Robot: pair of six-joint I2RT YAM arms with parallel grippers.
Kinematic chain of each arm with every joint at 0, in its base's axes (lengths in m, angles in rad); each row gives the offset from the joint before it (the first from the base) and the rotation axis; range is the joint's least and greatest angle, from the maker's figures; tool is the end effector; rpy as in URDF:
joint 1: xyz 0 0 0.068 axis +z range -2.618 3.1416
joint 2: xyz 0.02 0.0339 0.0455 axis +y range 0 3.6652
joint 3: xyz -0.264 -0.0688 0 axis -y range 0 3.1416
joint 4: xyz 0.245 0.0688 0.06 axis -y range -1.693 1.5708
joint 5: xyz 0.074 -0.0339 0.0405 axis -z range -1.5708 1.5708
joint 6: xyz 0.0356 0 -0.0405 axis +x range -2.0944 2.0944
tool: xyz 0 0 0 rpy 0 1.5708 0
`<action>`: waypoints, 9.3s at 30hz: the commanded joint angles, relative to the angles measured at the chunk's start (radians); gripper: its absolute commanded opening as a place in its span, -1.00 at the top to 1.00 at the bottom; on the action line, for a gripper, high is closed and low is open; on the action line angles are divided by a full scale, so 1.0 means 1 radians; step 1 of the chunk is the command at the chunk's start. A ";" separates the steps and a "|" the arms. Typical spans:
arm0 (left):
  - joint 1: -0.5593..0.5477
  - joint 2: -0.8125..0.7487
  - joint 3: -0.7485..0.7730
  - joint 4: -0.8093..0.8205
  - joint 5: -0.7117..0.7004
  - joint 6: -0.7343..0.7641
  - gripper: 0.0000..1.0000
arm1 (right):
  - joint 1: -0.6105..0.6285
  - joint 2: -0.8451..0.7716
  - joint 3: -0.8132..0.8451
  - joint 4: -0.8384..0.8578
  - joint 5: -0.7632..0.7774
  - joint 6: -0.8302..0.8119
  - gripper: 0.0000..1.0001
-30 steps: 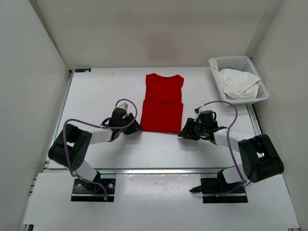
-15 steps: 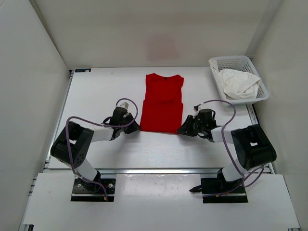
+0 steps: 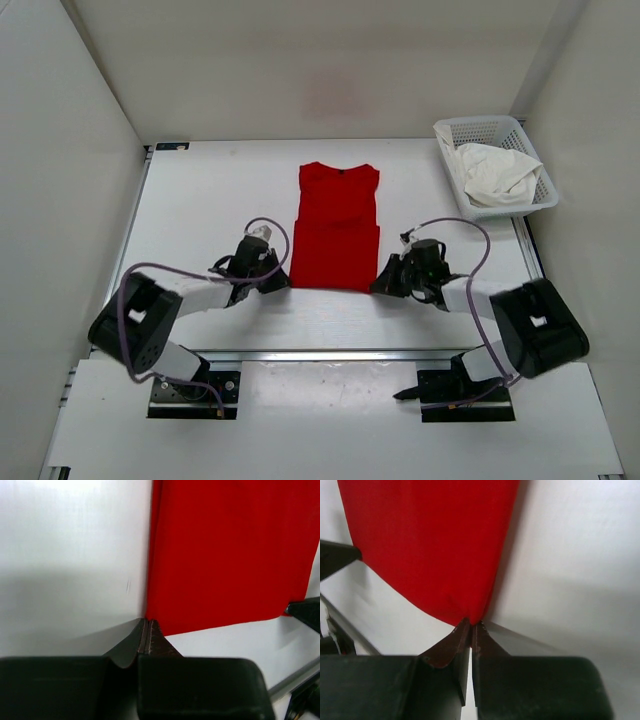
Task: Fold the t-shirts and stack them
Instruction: Grab one side of the 2/3 rectangular tshirt with both arms, then fold the long partially folded tshirt into a neat square, then put the neatly folded tshirt into the corner of the board with the left arm, then grab crumpled tshirt from bin with the right arm, then move the tshirt to the center of the board, then flatten out the tshirt
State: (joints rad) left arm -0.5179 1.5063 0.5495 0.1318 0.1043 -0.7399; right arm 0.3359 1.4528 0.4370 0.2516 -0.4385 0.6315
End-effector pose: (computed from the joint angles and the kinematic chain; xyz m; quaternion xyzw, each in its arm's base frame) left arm 0.2305 -0.1356 0.1309 -0.0841 0.9264 -0.2533 0.2657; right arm 0.2270 0.0953 0.1255 0.0478 0.9005 0.3552 0.2461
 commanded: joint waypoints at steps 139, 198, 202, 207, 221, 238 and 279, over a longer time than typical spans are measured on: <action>-0.151 -0.139 0.156 0.111 0.026 -0.027 -0.02 | -0.512 0.346 1.129 -0.603 0.437 -0.361 0.81; 0.320 -0.590 -0.003 -0.069 0.175 -0.020 -0.21 | -0.098 0.058 1.352 -0.314 -0.266 -0.163 0.99; 0.355 -0.595 -0.037 -0.061 0.183 -0.029 -0.21 | -0.037 0.229 1.382 -0.426 -0.142 -0.245 0.99; 0.262 -0.543 -0.022 -0.078 0.120 0.002 -0.23 | 0.012 0.330 1.482 -0.540 -0.037 -0.332 0.99; 0.140 -0.314 0.173 0.049 0.199 -0.079 -0.20 | 0.272 0.115 1.908 -0.667 0.473 -0.605 1.00; 0.478 -0.614 -0.029 -0.064 0.233 -0.066 -0.21 | 0.442 0.578 1.844 -0.701 0.310 -0.478 1.00; -0.103 0.020 0.104 0.150 -0.054 -0.092 -0.03 | -0.366 -0.436 -0.144 -0.069 0.249 0.011 -0.11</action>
State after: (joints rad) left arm -0.6422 1.5211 0.6044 0.2329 0.0425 -0.8219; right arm -0.0006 0.9478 0.2951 0.0517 -0.1642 0.6289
